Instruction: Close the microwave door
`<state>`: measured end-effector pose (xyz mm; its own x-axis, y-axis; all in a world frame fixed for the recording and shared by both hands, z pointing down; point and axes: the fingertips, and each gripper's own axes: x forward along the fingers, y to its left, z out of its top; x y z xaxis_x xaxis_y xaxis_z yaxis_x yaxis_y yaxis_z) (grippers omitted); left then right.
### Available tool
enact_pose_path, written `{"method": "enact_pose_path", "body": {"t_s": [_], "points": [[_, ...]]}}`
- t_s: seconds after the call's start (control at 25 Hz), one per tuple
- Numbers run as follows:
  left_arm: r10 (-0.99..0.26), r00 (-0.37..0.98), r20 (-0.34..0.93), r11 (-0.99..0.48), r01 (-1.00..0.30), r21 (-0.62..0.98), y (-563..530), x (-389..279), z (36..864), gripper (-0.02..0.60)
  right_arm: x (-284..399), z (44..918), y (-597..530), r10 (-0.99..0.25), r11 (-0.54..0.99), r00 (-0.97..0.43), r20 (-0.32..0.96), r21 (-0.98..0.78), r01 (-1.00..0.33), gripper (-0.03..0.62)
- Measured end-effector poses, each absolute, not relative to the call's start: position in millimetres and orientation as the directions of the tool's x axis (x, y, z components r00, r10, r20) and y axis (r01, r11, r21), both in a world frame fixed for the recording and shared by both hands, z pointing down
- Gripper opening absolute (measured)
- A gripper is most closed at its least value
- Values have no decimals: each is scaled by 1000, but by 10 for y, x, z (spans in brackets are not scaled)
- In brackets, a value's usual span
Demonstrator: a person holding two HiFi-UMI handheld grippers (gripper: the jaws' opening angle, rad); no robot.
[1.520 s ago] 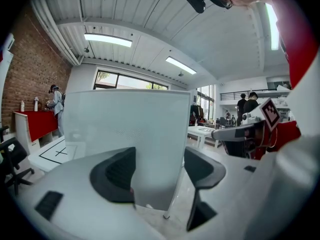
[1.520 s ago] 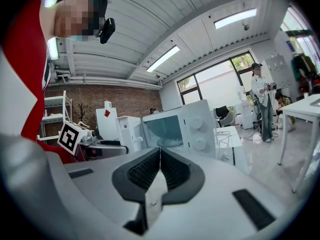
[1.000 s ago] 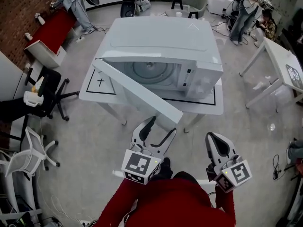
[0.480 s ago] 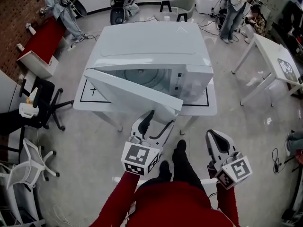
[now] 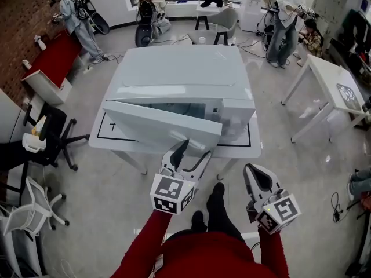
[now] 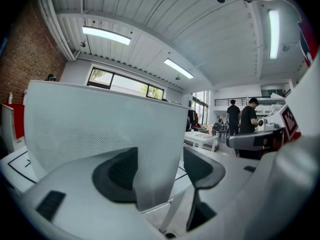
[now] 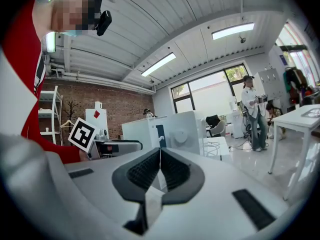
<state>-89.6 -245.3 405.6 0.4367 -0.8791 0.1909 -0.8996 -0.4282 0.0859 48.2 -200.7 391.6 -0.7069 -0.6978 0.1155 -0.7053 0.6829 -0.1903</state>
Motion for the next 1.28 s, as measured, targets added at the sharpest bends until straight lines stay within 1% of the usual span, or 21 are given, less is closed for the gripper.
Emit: {"method": "enact_pose_path", "body": {"t_s": [0.44, 0.56, 0.84, 1.12, 1.16, 1.28], "points": [[-903, 382, 195, -371, -924, 93, -2714, -930, 4055, 253, 501, 3902, -2227, -690, 694, -715, 109, -180, -697, 15], [-908, 368, 199, -360, -930, 78, -2779, -924, 4062, 252, 498, 3879, -2306, -691, 697, -717, 98, -172, -696, 15], [-915, 351, 196, -333, -935, 122, -2910, -954, 4027, 252, 475, 3822, -2407, -686, 704, -723, 87, -175, -689, 15], [-927, 320, 197, -300, -946, 125, -2928, -960, 4036, 241, 449, 3840, -2480, -683, 706, -726, 85, -181, -685, 15], [-930, 309, 198, -289, -949, 125, -2932, -973, 4042, 233, 441, 3845, -2485, -681, 708, -728, 85, -181, -683, 15], [-941, 271, 201, -247, -959, 135, -2947, -1057, 4038, 166, 403, 3824, -2490, -674, 715, -733, 86, -175, -677, 15]]}}
